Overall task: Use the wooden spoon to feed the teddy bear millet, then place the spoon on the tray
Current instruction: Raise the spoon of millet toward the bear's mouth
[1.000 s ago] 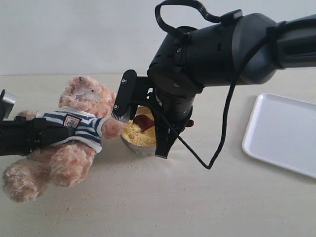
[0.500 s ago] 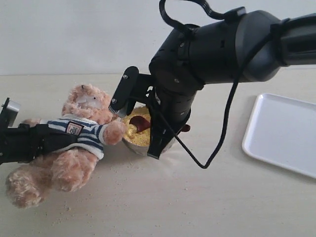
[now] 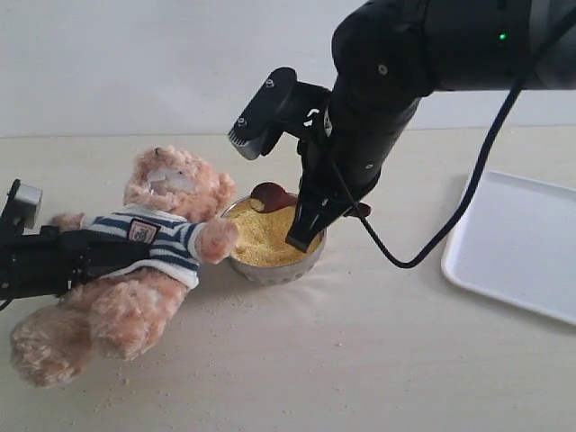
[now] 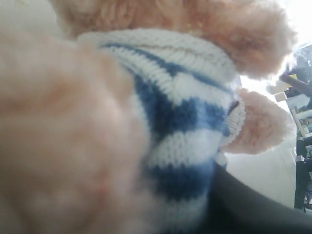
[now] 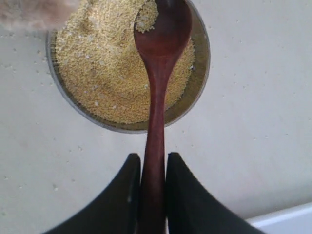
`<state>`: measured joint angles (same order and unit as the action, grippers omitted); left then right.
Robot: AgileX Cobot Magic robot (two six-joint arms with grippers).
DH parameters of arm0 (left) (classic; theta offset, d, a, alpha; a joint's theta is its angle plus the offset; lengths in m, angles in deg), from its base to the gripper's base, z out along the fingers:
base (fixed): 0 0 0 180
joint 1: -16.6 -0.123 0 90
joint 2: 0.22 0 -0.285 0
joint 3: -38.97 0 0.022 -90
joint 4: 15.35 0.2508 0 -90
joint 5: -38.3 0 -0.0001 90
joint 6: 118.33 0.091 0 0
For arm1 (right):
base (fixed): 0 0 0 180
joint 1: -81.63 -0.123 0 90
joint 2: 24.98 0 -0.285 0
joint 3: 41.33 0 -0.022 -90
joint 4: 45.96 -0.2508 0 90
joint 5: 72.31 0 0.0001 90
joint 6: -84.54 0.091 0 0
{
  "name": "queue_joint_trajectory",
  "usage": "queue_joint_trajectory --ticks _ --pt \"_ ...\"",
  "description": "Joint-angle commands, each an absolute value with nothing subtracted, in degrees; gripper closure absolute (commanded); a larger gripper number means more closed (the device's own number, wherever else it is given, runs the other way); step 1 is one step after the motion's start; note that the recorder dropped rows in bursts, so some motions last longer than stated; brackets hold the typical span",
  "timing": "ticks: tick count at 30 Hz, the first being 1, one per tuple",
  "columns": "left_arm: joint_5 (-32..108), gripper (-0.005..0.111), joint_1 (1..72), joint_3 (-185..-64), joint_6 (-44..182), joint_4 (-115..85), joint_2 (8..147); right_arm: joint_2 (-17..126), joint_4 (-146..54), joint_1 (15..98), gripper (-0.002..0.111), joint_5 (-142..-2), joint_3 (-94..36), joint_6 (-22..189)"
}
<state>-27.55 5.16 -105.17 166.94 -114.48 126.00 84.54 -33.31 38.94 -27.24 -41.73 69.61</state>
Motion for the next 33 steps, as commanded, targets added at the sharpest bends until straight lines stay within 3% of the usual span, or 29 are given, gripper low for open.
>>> queue_joint_trajectory --ticks 1,14,25,33 --pt "-31.20 0.102 5.16 -105.07 168.16 -115.30 125.93 83.86 -36.02 39.89 0.108 -24.73 -42.09 65.99" --pt "-31.17 0.102 5.16 -105.07 169.73 -115.30 125.93 81.21 -67.84 54.64 0.108 -21.86 -42.09 41.50" --pt "-30.92 0.102 5.16 -105.07 169.25 -115.30 125.93 79.93 -77.57 54.50 0.108 -25.20 -44.92 37.62" --pt "-30.92 0.102 5.16 -105.07 167.49 -115.30 125.93 80.81 -78.30 47.55 0.108 -28.08 -53.76 38.01"
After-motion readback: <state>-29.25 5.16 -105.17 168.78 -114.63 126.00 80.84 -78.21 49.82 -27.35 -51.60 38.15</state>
